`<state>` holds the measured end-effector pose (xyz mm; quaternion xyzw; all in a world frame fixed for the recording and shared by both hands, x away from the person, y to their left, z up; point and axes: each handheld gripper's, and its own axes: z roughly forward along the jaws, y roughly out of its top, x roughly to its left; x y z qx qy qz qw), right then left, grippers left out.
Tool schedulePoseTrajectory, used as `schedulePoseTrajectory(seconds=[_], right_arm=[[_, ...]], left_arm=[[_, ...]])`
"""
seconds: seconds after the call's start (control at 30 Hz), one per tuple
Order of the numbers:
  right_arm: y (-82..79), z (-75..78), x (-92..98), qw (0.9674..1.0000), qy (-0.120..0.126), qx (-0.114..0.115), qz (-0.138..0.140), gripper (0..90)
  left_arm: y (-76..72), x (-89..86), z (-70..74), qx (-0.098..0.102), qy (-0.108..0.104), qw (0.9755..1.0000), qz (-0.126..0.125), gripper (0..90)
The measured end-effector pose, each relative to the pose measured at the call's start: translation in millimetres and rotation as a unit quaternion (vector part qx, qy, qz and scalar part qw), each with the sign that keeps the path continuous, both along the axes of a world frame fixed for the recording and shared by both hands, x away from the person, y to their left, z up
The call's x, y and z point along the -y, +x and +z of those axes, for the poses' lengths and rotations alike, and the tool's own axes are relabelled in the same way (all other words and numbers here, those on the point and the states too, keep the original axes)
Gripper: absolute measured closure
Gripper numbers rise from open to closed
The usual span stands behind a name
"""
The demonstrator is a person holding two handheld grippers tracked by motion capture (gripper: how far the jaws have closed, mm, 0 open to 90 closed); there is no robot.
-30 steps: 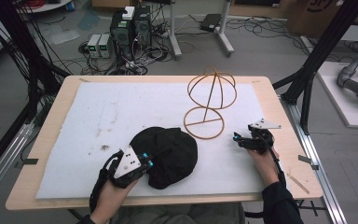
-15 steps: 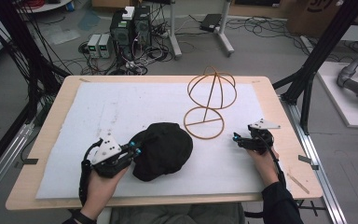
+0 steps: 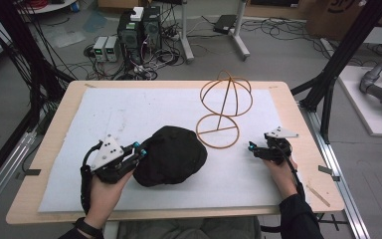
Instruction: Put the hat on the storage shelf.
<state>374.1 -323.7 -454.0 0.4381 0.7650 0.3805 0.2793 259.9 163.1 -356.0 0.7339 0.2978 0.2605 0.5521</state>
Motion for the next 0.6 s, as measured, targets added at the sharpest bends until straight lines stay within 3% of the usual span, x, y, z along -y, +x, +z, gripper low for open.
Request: schedulePoseTrajectory(seconds=[0.17, 0.33, 0.6], right_arm=[[-0.1, 0.0, 0.0, 1.0000, 0.002, -0.001, -0.001, 27.7], [0.0, 0.1, 0.0, 1.0000, 0.003, -0.002, -0.001, 27.7], [0.3, 0.2, 0.8, 1.0000, 0.006, -0.002, -0.001, 27.7]], left_arm=[[9.5, -4.9, 17.0, 0.014, -0.023, 0.9993, 0.024, 88.0], [19.4, -4.8, 36.1, 0.037, -0.045, 0.9972, 0.047, 87.9], [37.9, 2.7, 60.2, 0.057, -0.060, 0.9938, 0.074, 88.0]])
